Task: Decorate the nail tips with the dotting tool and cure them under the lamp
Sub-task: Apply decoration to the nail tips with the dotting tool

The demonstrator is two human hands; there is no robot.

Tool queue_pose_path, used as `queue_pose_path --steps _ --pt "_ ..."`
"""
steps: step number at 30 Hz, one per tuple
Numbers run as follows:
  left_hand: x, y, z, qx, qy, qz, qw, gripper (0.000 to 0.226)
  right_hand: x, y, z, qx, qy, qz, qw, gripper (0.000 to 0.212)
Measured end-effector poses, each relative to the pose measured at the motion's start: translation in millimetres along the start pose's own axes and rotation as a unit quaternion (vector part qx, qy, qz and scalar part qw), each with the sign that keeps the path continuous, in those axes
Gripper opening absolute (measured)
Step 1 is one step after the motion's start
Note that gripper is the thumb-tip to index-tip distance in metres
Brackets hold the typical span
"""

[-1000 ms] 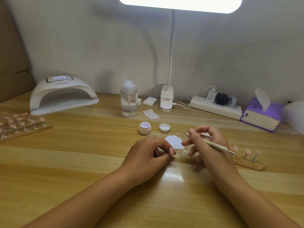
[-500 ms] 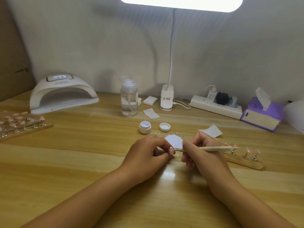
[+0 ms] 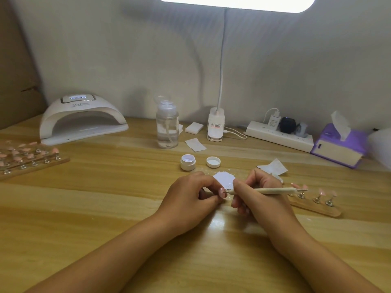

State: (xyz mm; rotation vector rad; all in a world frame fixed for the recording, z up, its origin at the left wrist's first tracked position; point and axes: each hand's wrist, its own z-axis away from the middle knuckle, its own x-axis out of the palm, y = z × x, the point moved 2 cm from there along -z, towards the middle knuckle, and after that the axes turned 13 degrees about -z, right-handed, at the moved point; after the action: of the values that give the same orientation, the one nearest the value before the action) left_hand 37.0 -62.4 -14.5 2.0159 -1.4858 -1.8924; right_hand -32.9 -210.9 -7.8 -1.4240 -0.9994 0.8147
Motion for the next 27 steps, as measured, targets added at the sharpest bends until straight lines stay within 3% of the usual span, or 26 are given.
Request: queue_pose_path --steps 22,27 --pt "1.6 -1.7 -0.2 0.003 0.005 0.003 1.0 0.004 1.3 -0.4 -0.1 -0.001 -0.003 0.005 1.0 0.021" --pt "0.5 -1.7 0.2 0.001 0.0 0.014 1.0 0.011 -1.4 -6.1 2.4 -0.014 0.019 -0.055 0.998 0.024"
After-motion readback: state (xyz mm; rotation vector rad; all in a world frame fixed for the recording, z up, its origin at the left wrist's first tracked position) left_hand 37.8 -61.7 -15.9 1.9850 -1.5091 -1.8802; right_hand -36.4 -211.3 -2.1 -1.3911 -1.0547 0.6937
